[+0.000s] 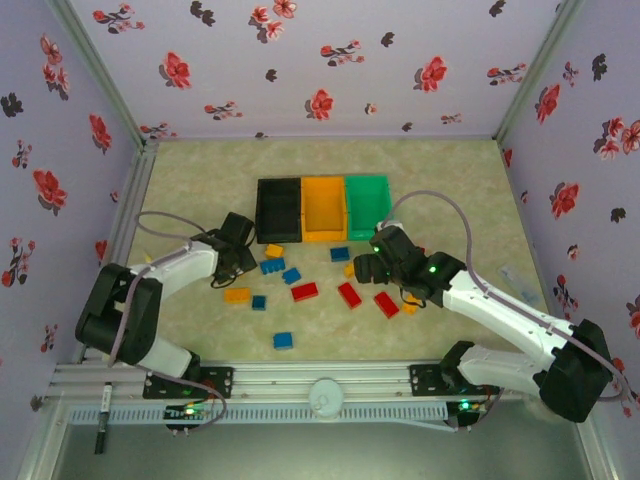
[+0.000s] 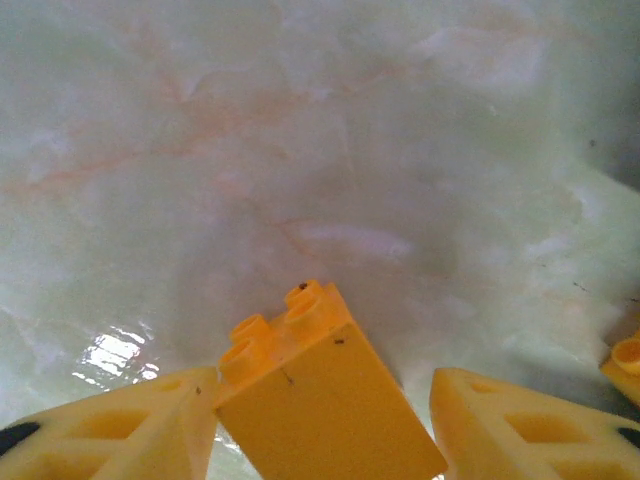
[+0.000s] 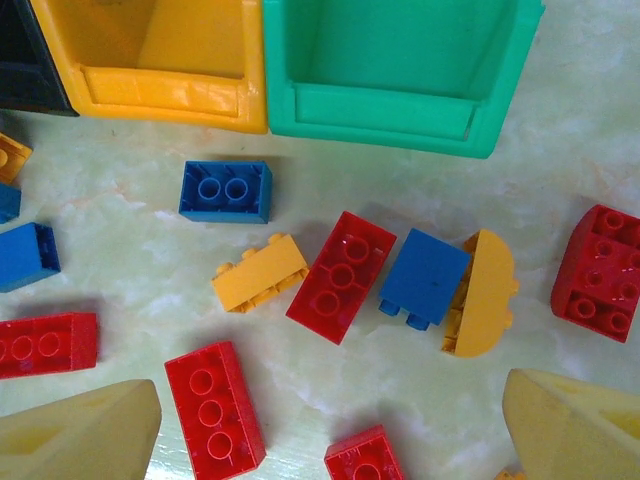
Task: Sort the legos into containers by color
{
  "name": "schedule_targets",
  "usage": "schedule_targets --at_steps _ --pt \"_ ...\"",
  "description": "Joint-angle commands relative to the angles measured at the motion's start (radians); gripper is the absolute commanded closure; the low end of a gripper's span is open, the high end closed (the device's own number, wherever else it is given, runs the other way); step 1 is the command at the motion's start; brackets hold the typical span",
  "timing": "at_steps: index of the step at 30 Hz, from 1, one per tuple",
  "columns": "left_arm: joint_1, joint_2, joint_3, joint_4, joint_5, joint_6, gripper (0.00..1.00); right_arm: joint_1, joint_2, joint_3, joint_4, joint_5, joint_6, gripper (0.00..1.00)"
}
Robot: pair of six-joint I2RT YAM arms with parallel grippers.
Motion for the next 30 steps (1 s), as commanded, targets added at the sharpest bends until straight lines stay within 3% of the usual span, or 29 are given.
schedule_targets --at_steps 1,11,22,30 --pt "-0.007 0.021 0.034 0.004 -0.020 -0.006 0.48 0.011 -0.004 -0.014 -0.025 0.031 0.013 0.11" --pt "-0.007 0.023 0.062 -0.037 -0.040 0.032 0.70 0.012 0.001 -0.015 -0.021 0.036 0.011 0.11" --pt "-0.017 -0.071 0.110 -0.161 -0.066 0.081 0.75 0.012 0.022 -0.008 -0.010 0.040 0.005 0.11" --pt "-0.062 -0.093 0.261 -0.263 -0.065 0.151 0.76 0.013 0.047 -0.003 -0.001 0.044 0.008 0.11"
